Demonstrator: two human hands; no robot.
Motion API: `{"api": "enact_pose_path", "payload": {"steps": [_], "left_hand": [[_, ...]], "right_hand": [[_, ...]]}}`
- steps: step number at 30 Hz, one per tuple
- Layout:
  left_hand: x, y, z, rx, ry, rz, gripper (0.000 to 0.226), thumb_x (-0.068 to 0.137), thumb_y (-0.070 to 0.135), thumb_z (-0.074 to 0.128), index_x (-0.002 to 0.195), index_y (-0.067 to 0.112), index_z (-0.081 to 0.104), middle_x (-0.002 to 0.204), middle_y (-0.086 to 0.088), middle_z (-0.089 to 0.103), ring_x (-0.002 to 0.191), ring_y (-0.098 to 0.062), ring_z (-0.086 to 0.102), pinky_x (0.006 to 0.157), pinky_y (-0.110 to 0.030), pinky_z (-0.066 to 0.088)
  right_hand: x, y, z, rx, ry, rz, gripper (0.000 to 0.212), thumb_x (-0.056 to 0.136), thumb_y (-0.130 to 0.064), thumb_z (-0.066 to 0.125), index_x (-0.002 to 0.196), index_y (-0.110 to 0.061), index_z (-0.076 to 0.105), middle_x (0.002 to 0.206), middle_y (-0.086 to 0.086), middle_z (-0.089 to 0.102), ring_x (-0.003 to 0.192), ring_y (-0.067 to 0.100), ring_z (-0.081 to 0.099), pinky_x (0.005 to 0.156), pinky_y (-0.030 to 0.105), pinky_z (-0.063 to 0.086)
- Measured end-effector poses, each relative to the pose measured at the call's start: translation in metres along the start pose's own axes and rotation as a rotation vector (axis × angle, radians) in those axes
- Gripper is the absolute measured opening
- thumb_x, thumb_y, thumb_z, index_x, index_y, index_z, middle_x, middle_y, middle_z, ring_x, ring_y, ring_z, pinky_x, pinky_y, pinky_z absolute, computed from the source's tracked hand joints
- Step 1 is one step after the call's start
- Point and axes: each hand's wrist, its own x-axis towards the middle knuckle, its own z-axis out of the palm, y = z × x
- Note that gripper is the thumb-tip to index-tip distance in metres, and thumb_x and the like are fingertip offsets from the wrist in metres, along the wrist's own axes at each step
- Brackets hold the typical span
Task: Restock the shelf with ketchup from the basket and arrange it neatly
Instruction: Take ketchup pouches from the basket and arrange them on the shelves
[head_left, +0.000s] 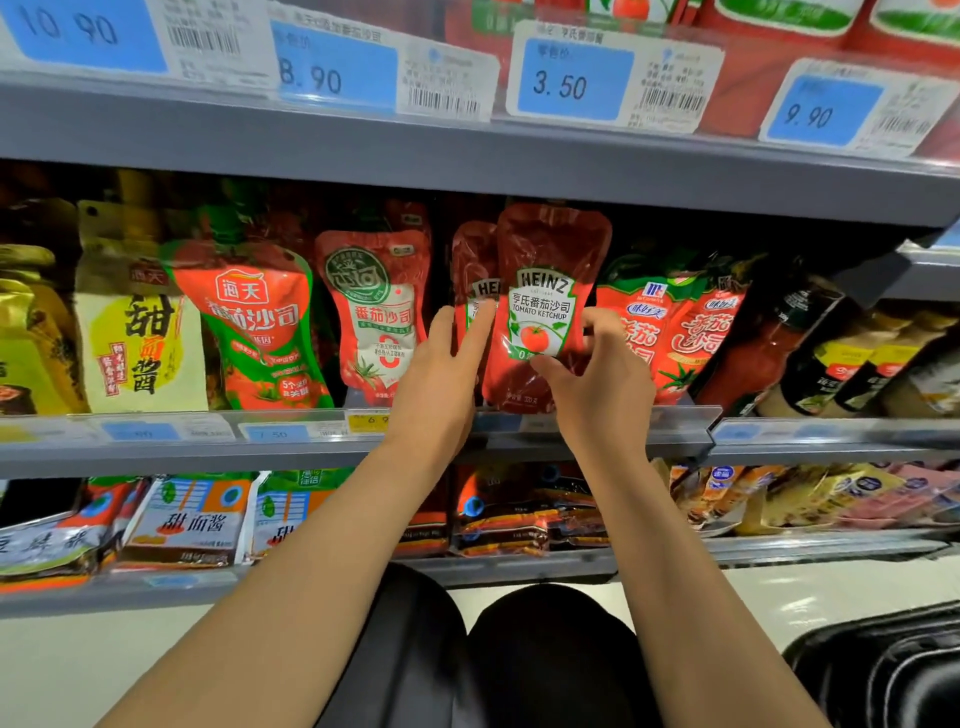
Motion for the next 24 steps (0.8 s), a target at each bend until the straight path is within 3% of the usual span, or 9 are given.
{"api": "enact_pose_path", "payload": {"steps": [3,4,7,10,14,19,24], "left_hand": [[-0.023,-0.004,-0.016,0.121,0.045,0.138,0.072,0.076,-0.005,0.067,0.141,0.016,0.043,0.143,-0.023,0.043,0.119,-0.044,0.052,0.069,-0.044,0.055],[-0.031,-0.011,-0.020,0.205,0.074,0.225,0.066,0.076,-0.001,0.070,0.138,0.011,0.048,0.141,-0.022,0.046,0.118,-0.041,0.054,0.068,-0.044,0.054],[-0.056,-0.041,-0.027,0.413,0.052,0.380,0.051,0.091,0.030,0.054,0.139,0.015,0.047,0.144,-0.014,0.047,0.129,-0.033,0.045,0.102,-0.052,0.040],[-0.071,-0.061,-0.025,0.529,-0.048,0.325,0.061,0.093,0.046,0.042,0.149,0.022,0.032,0.151,-0.011,0.037,0.139,-0.031,0.035,0.111,-0.057,0.024],[-0.062,-0.045,-0.023,0.417,-0.095,0.308,0.056,0.091,0.043,0.045,0.139,0.015,0.047,0.148,-0.011,0.043,0.128,-0.030,0.048,0.105,-0.043,0.031],[-0.036,-0.020,-0.016,0.245,-0.130,0.273,0.049,0.072,0.029,0.077,0.110,0.004,0.059,0.134,-0.023,0.054,0.092,-0.036,0.065,0.075,-0.038,0.051],[-0.034,-0.022,-0.009,0.261,-0.169,0.281,0.051,0.076,0.039,0.073,0.109,0.004,0.060,0.130,-0.024,0.057,0.108,-0.036,0.063,0.091,-0.043,0.049]], "right_hand": [[0.001,0.001,0.009,-0.026,0.003,-0.014,0.039,0.082,-0.032,0.071,0.115,-0.022,0.051,0.092,-0.004,0.067,0.087,0.024,0.063,0.070,0.029,0.040],[0.002,0.001,0.011,-0.034,-0.003,-0.023,0.039,0.083,-0.031,0.070,0.116,-0.022,0.051,0.091,-0.003,0.066,0.087,0.025,0.062,0.069,0.028,0.039],[0.004,0.002,0.019,-0.047,-0.001,-0.040,0.040,0.084,-0.028,0.069,0.119,-0.022,0.050,0.092,-0.002,0.068,0.086,0.024,0.062,0.067,0.026,0.037],[0.007,0.002,0.026,-0.078,0.019,-0.055,0.039,0.084,-0.027,0.069,0.118,-0.019,0.052,0.083,0.003,0.068,0.081,0.026,0.062,0.064,0.028,0.040],[0.010,-0.001,0.033,-0.155,0.013,-0.102,0.035,0.082,-0.025,0.071,0.110,-0.013,0.054,0.078,0.007,0.068,0.080,0.031,0.062,0.060,0.033,0.047],[0.011,0.001,0.024,-0.156,-0.049,-0.057,0.037,0.086,-0.022,0.067,0.119,-0.015,0.053,0.080,0.004,0.066,0.072,0.022,0.060,0.058,0.028,0.040],[0.007,0.000,0.015,-0.097,-0.055,-0.016,0.032,0.089,-0.026,0.064,0.118,-0.019,0.052,0.083,-0.005,0.060,0.070,0.011,0.048,0.062,0.024,0.031]]}}
